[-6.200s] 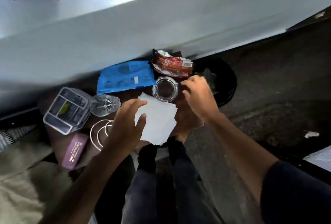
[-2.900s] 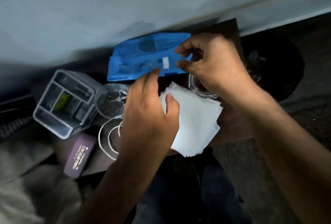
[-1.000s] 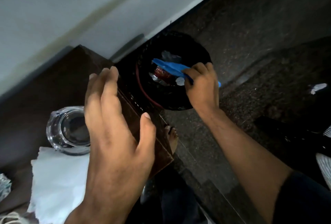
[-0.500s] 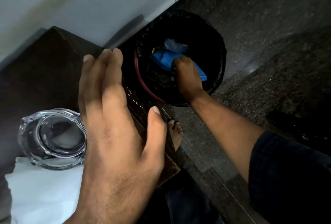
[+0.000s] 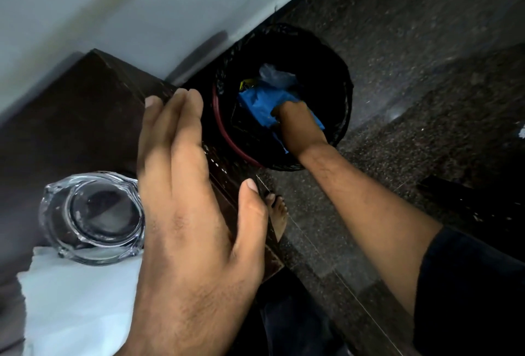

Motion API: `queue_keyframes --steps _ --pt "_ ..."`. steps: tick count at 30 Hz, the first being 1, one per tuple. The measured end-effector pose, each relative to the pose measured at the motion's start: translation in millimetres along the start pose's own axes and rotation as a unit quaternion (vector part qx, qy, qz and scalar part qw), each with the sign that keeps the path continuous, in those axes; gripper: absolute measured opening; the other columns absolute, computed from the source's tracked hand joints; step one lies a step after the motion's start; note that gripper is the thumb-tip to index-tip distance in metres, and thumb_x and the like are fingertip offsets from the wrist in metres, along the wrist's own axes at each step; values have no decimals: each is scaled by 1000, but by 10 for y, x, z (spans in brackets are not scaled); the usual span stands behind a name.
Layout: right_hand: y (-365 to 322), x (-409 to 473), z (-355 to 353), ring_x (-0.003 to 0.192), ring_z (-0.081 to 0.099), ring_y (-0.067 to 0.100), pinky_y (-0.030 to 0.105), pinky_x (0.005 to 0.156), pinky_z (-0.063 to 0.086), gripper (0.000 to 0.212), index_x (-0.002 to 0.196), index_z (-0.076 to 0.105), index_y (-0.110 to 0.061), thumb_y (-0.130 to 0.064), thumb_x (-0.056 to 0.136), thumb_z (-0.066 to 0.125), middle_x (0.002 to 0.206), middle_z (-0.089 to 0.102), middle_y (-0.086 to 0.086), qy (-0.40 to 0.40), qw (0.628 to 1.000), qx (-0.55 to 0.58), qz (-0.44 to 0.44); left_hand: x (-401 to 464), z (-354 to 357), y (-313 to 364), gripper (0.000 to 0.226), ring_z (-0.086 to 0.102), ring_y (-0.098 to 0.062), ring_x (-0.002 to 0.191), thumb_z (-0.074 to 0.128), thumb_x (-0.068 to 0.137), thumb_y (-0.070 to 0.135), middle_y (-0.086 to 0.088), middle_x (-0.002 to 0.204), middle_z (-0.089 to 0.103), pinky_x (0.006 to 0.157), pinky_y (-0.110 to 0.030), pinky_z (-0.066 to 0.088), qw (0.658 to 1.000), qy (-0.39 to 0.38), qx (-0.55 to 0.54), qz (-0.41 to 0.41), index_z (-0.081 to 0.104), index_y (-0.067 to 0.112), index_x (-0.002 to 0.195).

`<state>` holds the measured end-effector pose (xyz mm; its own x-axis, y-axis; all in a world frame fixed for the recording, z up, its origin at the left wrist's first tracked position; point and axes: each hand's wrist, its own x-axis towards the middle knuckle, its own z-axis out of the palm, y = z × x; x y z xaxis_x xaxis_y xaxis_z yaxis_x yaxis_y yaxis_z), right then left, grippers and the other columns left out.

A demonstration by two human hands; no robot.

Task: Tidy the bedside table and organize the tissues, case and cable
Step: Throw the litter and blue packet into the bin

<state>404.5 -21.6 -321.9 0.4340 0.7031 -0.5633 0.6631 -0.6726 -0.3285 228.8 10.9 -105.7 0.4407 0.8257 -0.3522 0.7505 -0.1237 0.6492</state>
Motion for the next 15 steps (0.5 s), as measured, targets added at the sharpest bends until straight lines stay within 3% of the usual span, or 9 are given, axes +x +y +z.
queue_keyframes --steps 2,5,15 --pt "-16 -13 -76 111 65 38 42 93 54 23 111 71 0 -5 89 67 113 71 22 14 1000 -2 -3 -79 -22 23 79 10 4 153 53 88 41 12 162 23 123 -23 16 1000 -17 -12 22 25 23 159" --pt "-84 -46 -155 110 66 35 42 90 55 22 110 72 -1 -9 90 69 113 71 21 26 1000 13 -3 -80 -51 -27 74 16 -3 154 59 88 23 8 160 28 123 -17 13 999 -19 -19 36 31 15 157" --pt "-697 -339 -631 95 71 24 36 83 57 16 104 75 -5 -14 94 66 103 74 13 132 987 82 -44 -201 -232 -84 73 13 -6 155 56 90 20 8 160 26 124 -18 10 998 -20 -29 47 30 15 157"
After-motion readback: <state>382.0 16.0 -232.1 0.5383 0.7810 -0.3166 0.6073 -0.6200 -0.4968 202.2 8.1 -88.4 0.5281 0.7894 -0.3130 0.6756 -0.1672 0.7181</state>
